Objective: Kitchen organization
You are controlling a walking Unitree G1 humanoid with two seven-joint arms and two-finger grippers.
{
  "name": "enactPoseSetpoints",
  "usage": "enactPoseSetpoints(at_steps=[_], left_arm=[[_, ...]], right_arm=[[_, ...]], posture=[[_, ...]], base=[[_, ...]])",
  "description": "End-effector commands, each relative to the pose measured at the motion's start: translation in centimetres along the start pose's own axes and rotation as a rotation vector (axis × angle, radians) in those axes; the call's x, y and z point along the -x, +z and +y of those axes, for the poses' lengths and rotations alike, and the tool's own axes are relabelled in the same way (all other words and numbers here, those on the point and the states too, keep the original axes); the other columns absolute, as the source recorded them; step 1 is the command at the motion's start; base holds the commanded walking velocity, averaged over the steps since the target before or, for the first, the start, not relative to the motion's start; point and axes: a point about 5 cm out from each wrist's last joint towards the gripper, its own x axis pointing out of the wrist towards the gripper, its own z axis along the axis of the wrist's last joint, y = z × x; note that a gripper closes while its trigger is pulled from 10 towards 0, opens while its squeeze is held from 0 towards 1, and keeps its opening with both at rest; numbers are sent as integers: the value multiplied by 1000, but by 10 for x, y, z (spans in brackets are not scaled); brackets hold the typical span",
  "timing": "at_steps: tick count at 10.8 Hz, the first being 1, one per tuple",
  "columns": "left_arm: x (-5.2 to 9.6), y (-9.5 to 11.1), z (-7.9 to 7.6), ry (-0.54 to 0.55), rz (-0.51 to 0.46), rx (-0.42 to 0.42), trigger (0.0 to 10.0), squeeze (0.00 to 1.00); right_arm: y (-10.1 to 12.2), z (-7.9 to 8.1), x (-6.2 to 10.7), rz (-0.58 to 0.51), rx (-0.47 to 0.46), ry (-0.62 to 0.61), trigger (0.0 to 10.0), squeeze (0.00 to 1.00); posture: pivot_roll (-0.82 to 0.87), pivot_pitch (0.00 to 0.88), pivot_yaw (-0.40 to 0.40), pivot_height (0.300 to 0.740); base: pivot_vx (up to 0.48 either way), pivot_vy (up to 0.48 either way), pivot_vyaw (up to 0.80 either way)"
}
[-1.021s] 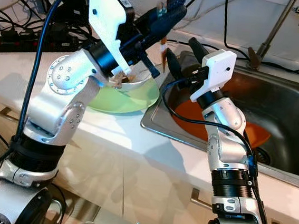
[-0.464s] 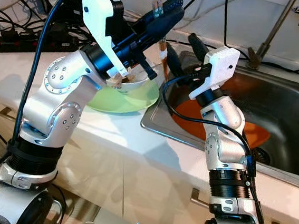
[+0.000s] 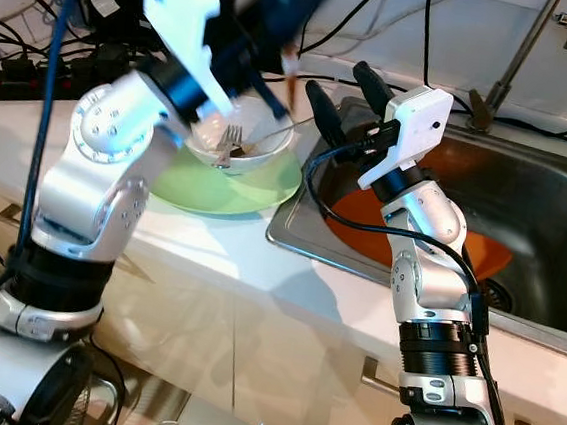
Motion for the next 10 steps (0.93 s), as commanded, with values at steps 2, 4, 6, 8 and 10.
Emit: enactPoseSetpoints(at_steps=[2,4,6,8,10], left_arm=[[-3,6,4,35,-43,-13,10000,0],[-4,6,0,22,-72,64,10000,0],[-6,7,-4,4,-94,132,10000,0],[-8,7,-9,-26,-101,193,10000,0],[-7,6,-13,-52,-97,231,10000,0]], right_arm=[[2,1,0,-1,-2,22,10000,0],[3,9,-2,-16,-28,59,10000,0],[4,14,-3,-23,-45,83,10000,0],[5,15,-4,-28,-53,88,10000,0],[4,13,-5,-25,-43,64,10000,0]], posture=[[210,34,19,725],[208,34,20,725],[206,34,20,725],[207,34,20,725],[207,34,20,725]], base=[[0,0,0],[0,0,0],[0,0,0],[0,0,0],[0,0,0]])
